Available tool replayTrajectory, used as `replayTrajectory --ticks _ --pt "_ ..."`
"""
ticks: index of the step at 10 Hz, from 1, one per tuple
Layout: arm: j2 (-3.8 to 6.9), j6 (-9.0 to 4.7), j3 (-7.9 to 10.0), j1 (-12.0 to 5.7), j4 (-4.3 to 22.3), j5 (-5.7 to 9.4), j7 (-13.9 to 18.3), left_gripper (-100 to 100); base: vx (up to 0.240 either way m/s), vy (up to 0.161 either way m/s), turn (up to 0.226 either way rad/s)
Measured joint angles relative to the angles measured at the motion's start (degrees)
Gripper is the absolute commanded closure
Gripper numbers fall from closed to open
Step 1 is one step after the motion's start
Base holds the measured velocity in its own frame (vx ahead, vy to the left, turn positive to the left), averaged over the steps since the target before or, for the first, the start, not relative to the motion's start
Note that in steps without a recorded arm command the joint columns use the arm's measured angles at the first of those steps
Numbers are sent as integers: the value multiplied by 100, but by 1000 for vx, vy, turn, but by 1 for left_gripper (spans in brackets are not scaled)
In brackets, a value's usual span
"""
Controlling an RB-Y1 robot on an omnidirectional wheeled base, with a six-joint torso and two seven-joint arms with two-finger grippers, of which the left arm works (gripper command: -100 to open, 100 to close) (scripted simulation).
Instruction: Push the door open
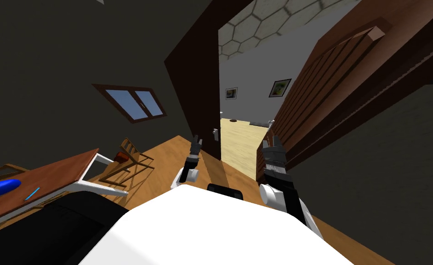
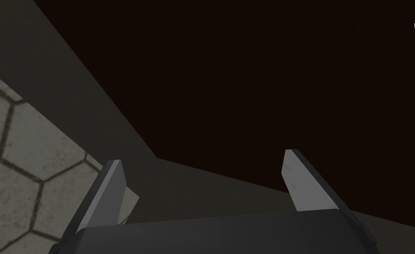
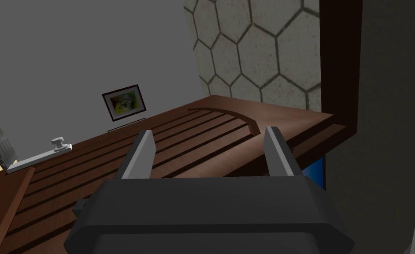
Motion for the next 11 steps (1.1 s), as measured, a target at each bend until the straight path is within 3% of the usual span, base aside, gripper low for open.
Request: replayTrajectory --ticks 5,6,9,11 --pt "39 330 -261 -377 767 -25 51 -100 81 121 -99" --pt "56 401 -325 -386 843 -30 67 -100 50 73 -28" --pt "86 488 -391 -595 1253 -22 111 -100 58 87 -90" --pt "134 616 -460 -753 1540 -10 157 -100 81 106 -74"
